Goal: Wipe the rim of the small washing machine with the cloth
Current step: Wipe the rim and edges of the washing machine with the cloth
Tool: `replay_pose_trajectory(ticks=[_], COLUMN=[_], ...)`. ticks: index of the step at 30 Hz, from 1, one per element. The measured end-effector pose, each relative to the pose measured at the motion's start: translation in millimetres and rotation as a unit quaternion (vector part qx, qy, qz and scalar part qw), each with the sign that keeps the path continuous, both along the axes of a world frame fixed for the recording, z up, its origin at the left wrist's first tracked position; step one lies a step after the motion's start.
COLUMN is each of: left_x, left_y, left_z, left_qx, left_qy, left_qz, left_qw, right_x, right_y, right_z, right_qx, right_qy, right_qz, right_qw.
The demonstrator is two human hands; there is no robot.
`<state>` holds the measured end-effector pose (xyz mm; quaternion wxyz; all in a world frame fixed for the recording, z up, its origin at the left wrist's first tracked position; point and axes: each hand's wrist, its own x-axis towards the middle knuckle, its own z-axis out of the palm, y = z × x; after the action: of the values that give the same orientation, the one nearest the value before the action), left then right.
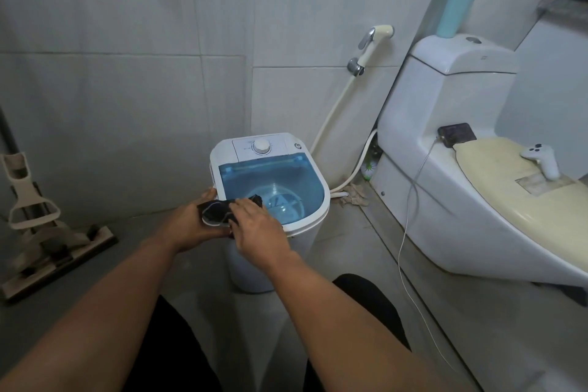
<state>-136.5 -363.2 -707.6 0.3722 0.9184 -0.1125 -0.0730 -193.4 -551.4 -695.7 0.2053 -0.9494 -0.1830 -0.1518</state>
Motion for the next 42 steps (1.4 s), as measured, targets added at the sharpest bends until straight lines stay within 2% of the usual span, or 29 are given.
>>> replay_pose_trajectory(ticks=[4, 10, 13, 20, 23, 27, 32, 34, 36, 38, 40, 42], left_x=[3, 0, 0, 0, 1, 6, 7, 7, 9, 12, 14, 11], left_y=[0, -1, 1, 0, 0, 1, 4, 3, 4, 10, 22, 40], left_z=[3, 8, 5, 6, 7, 3, 52, 87, 133, 187, 240, 287], left_qx=[0.050, 0.060, 0.052, 0.056, 0.065, 0.019, 0.028, -0.060, -0.210, -0.329, -0.410, -0.450], left_qy=[0.001, -0.001, 0.006, 0.001, 0.001, 0.021, 0.076, 0.087, 0.145, 0.216, 0.265, 0.273], left_qz=[-0.030, -0.029, -0.026, -0.026, -0.022, -0.028, -0.068, 0.008, 0.133, 0.225, 0.268, 0.285], left_qw=[0.998, 0.998, 0.998, 0.998, 0.998, 0.999, 0.994, 0.994, 0.958, 0.891, 0.830, 0.801], right_x=[-1, -4, 1, 24, 42, 79, 117, 120, 112, 97, 81, 69], right_y=[-28, -78, -100, -128, -138, -147, -113, -82, -45, -7, 33, 73], right_z=[5, 2, 2, 9, 19, 51, 119, 146, 171, 200, 231, 263], right_qx=[-0.053, -0.064, -0.052, -0.021, 0.014, 0.091, 0.191, 0.238, 0.264, 0.262, 0.250, 0.240], right_qy=[0.014, -0.004, -0.011, 0.054, 0.088, 0.102, 0.079, 0.087, 0.125, 0.169, 0.195, 0.218], right_qz=[0.024, 0.027, -0.013, -0.189, -0.281, -0.362, -0.310, -0.269, -0.201, -0.127, -0.054, 0.001], right_qw=[0.998, 0.998, 0.998, 0.980, 0.955, 0.922, 0.928, 0.929, 0.935, 0.942, 0.947, 0.946])
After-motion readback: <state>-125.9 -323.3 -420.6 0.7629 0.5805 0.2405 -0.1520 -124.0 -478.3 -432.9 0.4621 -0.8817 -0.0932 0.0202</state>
